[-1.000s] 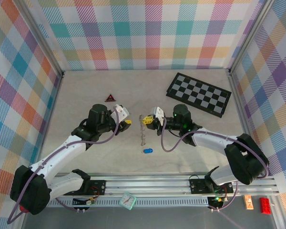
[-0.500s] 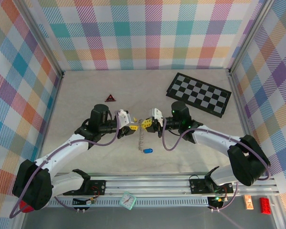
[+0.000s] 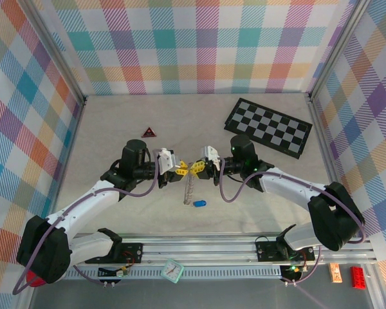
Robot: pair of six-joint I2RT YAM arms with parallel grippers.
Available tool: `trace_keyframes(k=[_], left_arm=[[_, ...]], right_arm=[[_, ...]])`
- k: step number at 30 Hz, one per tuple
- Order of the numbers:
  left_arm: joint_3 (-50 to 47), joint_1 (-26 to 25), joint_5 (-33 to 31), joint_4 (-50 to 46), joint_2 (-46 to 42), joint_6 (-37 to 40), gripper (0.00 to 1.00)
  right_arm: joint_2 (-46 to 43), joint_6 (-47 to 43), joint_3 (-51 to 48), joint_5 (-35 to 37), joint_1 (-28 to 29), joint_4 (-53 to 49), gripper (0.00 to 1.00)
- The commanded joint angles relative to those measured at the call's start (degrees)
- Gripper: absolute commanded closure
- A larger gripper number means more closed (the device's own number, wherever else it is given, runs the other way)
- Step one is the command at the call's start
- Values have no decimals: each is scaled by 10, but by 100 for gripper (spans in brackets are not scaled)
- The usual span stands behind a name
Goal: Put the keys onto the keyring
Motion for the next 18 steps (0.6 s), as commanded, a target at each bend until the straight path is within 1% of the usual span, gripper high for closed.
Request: trace_keyframes(k=[1, 2, 5, 7, 8, 9, 10, 11, 13, 15, 18], left_arm=[[19, 3, 33, 21, 3, -8, 87], [19, 3, 35, 25, 4, -14, 89], [23, 2, 39, 14, 4, -19, 99], [24, 1, 34, 3, 3, -15, 100], [24, 1, 32, 0, 1, -16, 100], [24, 1, 28, -2, -1, -16, 100], [25, 1, 20, -5, -2, -18, 100], [26, 0, 9, -10, -3, -19, 100], [32, -2, -14, -26, -5, -23, 100], [39, -4, -34, -38, -4, -34, 100], [56, -8, -60, -63, 2, -52, 100]], right_arm=[[-1, -7, 24, -33, 9, 4, 100], [0, -7, 25, -34, 9, 4, 100], [4, -5, 27, -33, 13, 5, 100], [2, -6, 27, -23, 14, -3, 100], [0, -9, 27, -12, 15, -13, 93], [-7, -19, 26, 2, 15, -30, 82], [-15, -31, 24, 22, 15, -48, 75], [-23, -43, 22, 40, 15, -63, 72], [-38, -78, 22, 81, 15, -112, 68], [-49, -102, 23, 106, 14, -145, 68], [-58, -112, 24, 118, 15, -164, 68]])
